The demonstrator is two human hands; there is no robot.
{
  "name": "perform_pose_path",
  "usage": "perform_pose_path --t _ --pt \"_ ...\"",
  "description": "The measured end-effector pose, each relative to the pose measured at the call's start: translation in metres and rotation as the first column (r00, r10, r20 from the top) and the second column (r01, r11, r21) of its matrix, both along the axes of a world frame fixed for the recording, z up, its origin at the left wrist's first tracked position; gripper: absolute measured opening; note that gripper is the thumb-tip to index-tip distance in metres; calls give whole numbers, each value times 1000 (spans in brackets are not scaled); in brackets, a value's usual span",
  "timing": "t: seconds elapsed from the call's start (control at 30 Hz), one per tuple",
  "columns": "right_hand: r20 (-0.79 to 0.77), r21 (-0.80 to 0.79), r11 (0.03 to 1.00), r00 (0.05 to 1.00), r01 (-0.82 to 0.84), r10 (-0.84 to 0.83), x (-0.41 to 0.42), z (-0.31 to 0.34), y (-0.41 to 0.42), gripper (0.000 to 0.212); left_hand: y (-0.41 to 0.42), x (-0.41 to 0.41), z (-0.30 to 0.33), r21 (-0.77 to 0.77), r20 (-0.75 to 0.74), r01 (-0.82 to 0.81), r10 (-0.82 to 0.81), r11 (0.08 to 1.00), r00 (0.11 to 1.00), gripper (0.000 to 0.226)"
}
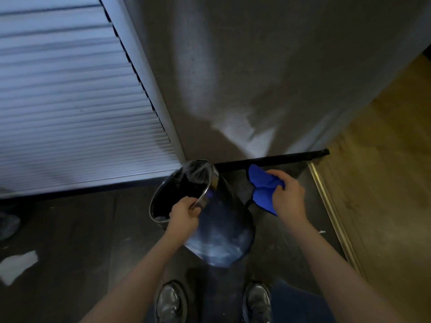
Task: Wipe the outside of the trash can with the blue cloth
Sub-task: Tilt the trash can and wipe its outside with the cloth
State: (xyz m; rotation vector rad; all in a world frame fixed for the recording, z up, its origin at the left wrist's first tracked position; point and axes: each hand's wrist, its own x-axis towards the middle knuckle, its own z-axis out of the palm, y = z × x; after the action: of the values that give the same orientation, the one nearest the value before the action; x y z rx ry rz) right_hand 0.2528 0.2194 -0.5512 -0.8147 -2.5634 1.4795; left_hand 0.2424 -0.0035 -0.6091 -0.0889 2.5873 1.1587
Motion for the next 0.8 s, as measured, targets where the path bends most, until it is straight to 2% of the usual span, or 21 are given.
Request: perform_pose_path --t 0.2,0.3,0.4,0.5,0.63,0.8 --pt "0 -81 997 1000 8 -8 2 -1 -6 46 -1 3 -2 178 170 -97 67 979 983 13" --pt "5 -123 991 999 51 -51 1 -4 -3 43 -8 -4 -2 289 266 -232 154 929 951 27" --pt "0 -153 984 996 90 -91 0 -7 0 41 -21 -9 -8 279 324 -357 262 892 909 42" --pt "7 -204 970 991 131 -132 -7 -14 -1 43 -35 -5 -17 223 333 -433 349 874 876 43" --pt "62 -291 935 980 201 -191 -18 -30 -10 45 -44 -2 -20 239 346 -405 312 883 885 57" --pt "40 -453 872 982 184 -186 -24 -46 -29 45 -33 -10 -21 263 236 -432 377 863 896 53"
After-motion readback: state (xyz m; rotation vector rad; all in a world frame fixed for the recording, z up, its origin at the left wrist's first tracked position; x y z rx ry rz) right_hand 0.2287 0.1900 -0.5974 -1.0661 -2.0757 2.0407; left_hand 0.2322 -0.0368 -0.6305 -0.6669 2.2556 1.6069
